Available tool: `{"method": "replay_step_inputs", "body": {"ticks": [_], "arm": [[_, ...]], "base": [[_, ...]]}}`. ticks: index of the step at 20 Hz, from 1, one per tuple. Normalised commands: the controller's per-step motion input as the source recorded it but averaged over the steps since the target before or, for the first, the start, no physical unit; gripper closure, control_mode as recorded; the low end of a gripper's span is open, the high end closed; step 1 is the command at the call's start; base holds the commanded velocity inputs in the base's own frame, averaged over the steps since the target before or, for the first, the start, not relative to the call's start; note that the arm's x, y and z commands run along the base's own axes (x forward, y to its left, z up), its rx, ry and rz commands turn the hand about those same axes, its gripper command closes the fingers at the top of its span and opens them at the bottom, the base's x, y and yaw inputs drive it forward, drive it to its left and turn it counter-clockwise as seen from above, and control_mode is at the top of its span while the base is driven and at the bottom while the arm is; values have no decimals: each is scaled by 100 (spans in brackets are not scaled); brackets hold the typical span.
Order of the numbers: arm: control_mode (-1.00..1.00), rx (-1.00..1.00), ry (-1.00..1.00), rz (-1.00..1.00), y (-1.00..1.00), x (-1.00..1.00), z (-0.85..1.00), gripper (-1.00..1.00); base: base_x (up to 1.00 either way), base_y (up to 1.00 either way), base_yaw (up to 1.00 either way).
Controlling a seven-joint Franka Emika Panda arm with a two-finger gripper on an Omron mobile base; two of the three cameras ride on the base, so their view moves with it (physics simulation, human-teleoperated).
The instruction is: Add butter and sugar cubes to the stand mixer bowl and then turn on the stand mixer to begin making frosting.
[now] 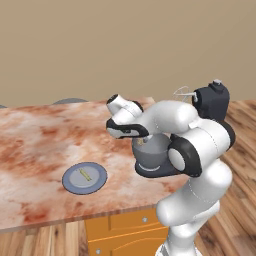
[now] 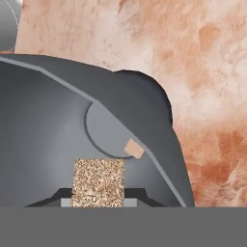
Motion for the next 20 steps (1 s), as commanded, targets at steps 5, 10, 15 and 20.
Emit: {"method": "replay_step_inputs", "body": {"ticks": [5, 10, 15, 20], "arm": [[-100, -9, 0, 0, 1, 0, -96, -100], [-100, -1, -5, 0, -12, -21, -25, -100], [-100, 3, -7, 0, -20, -43, 12, -100], [-100, 14, -8, 2, -4, -53, 75, -100]], "base": [[0, 0, 0], [0, 0, 0], [0, 0, 0], [0, 0, 0]]}}
